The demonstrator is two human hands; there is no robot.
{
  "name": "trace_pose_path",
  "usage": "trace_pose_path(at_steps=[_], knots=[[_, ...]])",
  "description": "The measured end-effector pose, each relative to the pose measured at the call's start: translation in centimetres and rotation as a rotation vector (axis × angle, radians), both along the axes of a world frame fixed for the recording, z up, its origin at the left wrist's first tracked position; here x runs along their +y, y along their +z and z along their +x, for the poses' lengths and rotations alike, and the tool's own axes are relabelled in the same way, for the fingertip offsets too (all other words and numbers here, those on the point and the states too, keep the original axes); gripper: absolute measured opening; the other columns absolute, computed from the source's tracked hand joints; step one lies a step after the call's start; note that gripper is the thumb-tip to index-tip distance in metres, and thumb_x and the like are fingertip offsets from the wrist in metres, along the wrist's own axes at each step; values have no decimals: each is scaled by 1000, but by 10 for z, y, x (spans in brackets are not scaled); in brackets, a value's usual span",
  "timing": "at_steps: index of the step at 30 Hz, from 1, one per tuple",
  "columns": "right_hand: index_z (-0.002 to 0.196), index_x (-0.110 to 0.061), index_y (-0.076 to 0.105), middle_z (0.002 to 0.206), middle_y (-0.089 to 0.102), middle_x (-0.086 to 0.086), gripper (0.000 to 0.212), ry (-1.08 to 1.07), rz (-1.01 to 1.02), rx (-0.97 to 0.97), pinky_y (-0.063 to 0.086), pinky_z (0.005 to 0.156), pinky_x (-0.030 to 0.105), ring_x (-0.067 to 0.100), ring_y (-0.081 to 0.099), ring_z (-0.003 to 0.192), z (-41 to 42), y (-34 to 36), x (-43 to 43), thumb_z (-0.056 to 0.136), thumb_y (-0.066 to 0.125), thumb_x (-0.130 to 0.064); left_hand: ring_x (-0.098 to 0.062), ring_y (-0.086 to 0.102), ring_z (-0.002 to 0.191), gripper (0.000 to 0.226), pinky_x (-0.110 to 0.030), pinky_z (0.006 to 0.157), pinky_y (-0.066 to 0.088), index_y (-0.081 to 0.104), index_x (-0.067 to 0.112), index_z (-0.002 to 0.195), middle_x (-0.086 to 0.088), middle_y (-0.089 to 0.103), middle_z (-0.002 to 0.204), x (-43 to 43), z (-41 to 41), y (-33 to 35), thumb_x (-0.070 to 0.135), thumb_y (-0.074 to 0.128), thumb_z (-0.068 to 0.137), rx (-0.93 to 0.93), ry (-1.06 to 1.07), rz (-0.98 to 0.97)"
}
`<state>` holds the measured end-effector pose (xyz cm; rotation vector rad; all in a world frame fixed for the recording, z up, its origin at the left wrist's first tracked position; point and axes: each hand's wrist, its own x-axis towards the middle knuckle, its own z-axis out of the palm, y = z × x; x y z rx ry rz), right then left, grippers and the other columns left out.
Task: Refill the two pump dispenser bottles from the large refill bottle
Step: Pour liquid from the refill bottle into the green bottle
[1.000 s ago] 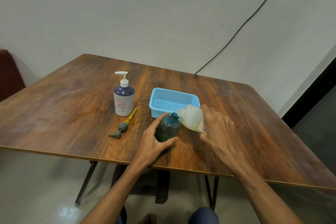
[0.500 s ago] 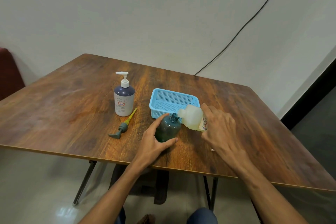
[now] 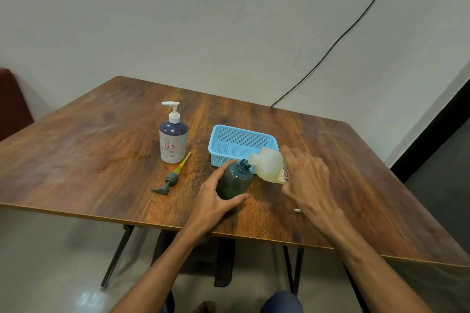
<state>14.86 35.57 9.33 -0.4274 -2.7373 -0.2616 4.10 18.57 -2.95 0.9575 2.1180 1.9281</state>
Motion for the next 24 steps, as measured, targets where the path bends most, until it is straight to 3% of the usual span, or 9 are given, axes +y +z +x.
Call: trace_pose_path(at_steps=[10,16,24], knots=[[137,-16,50,119,66,10,81,-3,-6,-11,50,84,42,33,65,103,1,2,-1,63,84,-19,3,44,138,86,-22,111,40,42,46,148,22,49,149,0,-1,0,36,88,76,5,-1,-6],[141,-17,46,124,64,9,82,-3,-16,-19,48,88,43,32,63,108,2,2,-1,67,83,-21,9,43,135,85,-8,105,37,41,48,146,27,47,145,-1,0,1,33,88,77,0,-4,-12],[140,-17,46,122,63,8,81,8,-15,-21,47,86,41,31,62,106,3,4,-1,68,82,-20,6,44,136,84,-11,106,38,42,49,145,23,49,147,1,0,1,35,88,77,10,-4,-5]])
